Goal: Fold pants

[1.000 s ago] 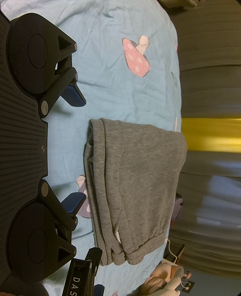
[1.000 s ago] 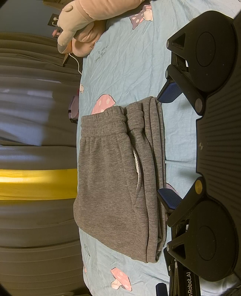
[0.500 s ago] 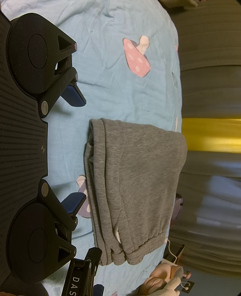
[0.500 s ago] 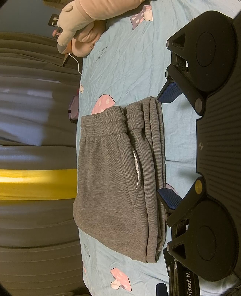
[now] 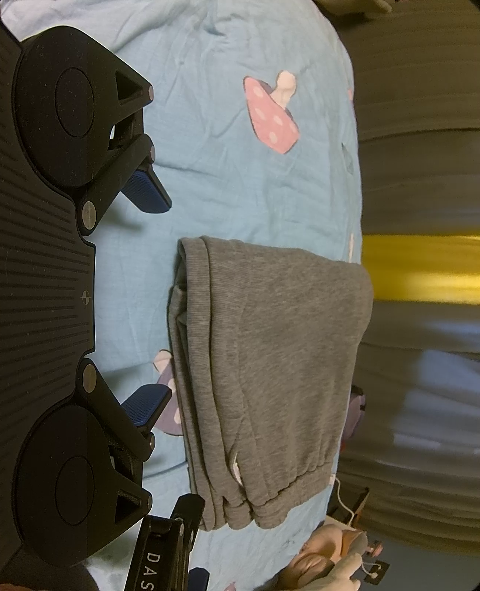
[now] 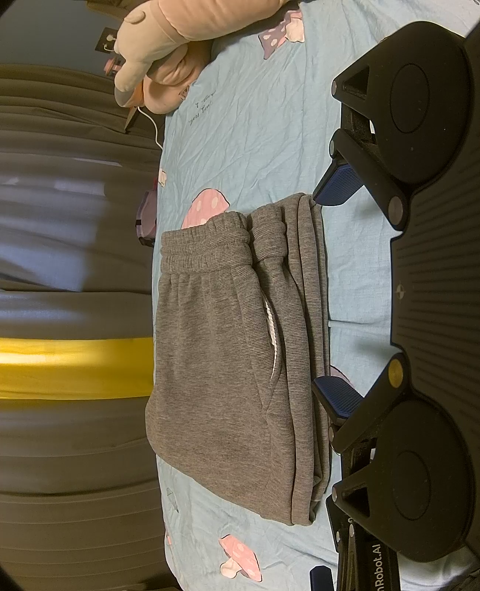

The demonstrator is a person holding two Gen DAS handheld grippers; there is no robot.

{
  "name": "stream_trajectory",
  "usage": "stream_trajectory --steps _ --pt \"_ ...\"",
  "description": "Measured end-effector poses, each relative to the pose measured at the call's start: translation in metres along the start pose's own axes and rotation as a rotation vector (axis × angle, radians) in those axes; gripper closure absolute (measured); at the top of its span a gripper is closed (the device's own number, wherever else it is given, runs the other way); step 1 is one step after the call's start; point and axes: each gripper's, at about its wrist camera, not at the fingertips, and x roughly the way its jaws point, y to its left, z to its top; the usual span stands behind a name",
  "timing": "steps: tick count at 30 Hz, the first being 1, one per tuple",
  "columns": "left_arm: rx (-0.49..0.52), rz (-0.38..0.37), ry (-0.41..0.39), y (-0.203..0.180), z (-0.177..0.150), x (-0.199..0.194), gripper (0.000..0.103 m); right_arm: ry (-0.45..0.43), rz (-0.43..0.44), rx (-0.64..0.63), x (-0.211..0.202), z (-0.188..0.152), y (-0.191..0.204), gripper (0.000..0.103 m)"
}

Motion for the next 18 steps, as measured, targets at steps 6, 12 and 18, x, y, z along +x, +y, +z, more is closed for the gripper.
stream_trajectory --steps 6,12,18 --pt "-0.004 -0.004 0.001 0.0006 0.0002 0.0 0.001 0.0 -0.001 0.0 -0.0002 0.0001 0.0002 0.004" --pt "-0.007 -0.005 0.002 0.0005 0.0003 -0.0002 0.001 0.002 0.0 -0.001 0.0003 0.0007 0.0 0.004" --pt "-0.006 -0.006 0.001 0.0004 0.0003 -0.0004 0.001 0.002 0.0 -0.001 -0.0001 0.0005 -0.0002 0.004"
